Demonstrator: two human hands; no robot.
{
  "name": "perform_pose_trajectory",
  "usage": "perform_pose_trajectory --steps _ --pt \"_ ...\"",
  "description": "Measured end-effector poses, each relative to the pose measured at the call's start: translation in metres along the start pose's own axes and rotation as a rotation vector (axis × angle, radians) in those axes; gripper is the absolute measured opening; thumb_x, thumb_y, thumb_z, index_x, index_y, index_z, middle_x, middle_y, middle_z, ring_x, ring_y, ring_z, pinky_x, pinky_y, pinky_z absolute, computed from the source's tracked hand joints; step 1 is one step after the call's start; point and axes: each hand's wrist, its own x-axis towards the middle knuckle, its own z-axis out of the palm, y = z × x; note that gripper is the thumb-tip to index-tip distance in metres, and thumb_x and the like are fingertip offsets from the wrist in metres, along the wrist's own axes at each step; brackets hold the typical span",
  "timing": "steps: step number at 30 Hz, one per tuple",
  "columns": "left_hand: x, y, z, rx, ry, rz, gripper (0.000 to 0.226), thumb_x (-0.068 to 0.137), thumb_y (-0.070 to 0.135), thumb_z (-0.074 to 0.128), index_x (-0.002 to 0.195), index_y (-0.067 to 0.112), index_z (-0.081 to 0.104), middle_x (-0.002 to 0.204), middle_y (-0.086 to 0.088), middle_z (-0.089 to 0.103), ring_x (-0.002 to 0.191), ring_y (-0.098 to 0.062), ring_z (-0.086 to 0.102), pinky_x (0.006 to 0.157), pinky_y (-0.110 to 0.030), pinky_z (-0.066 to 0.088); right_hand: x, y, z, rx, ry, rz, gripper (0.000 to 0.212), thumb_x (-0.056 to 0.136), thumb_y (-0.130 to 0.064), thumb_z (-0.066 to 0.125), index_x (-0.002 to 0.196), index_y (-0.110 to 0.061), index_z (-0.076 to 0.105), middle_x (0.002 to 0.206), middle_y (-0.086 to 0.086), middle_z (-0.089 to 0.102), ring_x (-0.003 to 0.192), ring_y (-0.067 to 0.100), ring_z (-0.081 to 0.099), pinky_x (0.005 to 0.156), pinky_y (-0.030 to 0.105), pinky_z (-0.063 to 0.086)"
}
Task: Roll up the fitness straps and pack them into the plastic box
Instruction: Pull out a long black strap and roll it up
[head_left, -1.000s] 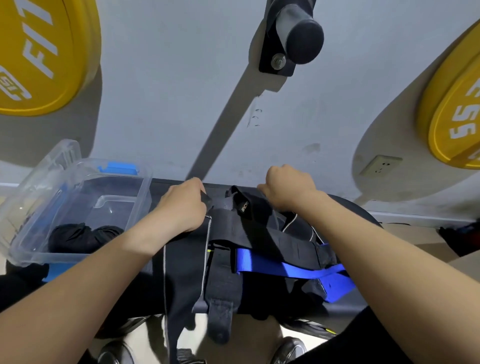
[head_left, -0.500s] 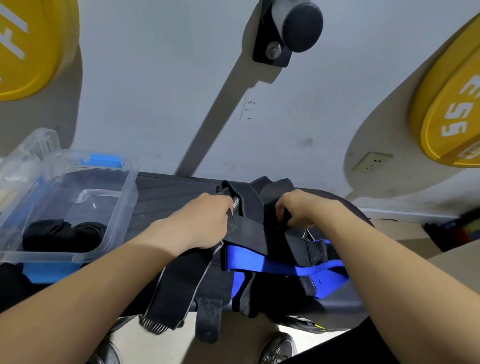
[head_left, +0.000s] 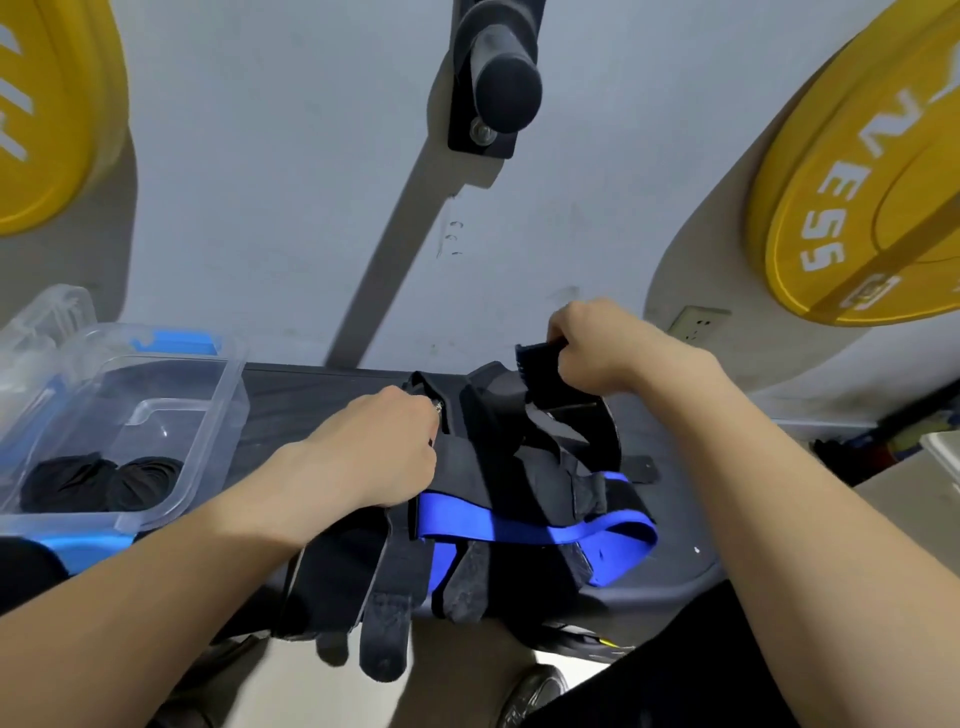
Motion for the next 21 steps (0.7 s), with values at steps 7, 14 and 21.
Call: perform_pose_trajectory --steps 7,14,21 --pt "-0.02 0.002 -0.025 -0.205 0.132 -0.13 0.025 0.093 0.022 0.054 0.073 0.009 0.044 0.074 -0.007 0.057 0.066 -0.026 0.047 0.06 -0.035 0.039 -0.046 -0.031 -0.047 0.347 0.56 0.05 0.032 0.085 -0.021 0.055 0.073 0.008 0.049 0.067 0.028 0.043 0.063 0.028 0.032 0.055 0.036 0.032" --pt "-0.058 -0.016 -0.06 -0.388 0.496 -0.136 0.026 0.101 0.028 0.068 0.077 0.022 0.062 0.07 0.005 0.062 0.071 -0.013 0.057 0.06 -0.032 0.039 -0.088 -0.057 -0.074 0.467 0.49 -0.226 0.031 0.109 -0.025 0.053 0.097 -0.003 0.071 0.1 0.007 0.064 0.104 0.019 0.052 0.081 0.032 0.038" --pt "-0.082 -0.021 -0.082 -0.785 0.525 -0.052 0.024 0.107 0.035 0.064 0.095 0.016 0.072 0.087 -0.018 0.078 0.084 -0.032 0.074 0.084 -0.048 0.059 -0.098 -0.082 -0.048 0.761 0.576 -0.378 0.024 0.107 -0.004 0.05 0.111 -0.017 0.07 0.075 0.002 0.065 0.067 0.01 0.053 0.066 0.026 0.039"
